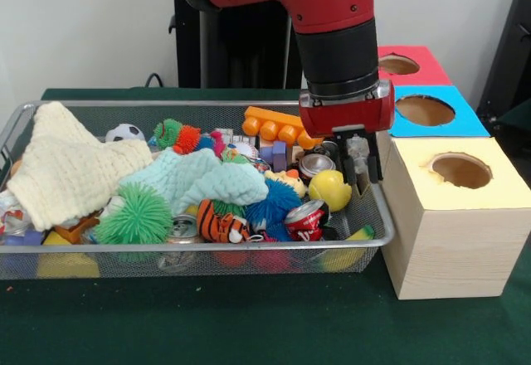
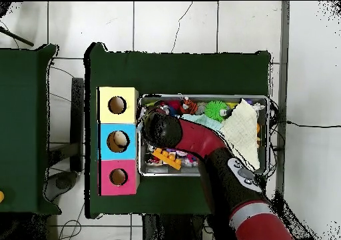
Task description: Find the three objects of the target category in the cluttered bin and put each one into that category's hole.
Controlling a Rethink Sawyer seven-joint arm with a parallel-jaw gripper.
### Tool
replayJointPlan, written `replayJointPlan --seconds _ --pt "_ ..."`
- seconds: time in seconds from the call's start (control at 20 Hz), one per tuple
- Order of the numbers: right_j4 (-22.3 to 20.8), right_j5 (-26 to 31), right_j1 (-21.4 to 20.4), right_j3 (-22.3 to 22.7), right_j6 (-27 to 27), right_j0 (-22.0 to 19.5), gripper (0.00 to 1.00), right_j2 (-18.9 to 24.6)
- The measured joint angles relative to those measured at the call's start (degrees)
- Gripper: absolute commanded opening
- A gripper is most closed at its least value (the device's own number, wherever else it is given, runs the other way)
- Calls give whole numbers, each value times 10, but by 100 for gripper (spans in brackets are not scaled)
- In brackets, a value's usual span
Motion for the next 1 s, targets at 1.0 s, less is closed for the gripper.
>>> replayJointPlan --seconds 1.0 --pt "-2 216 -130 -4 0 57 0 -5"
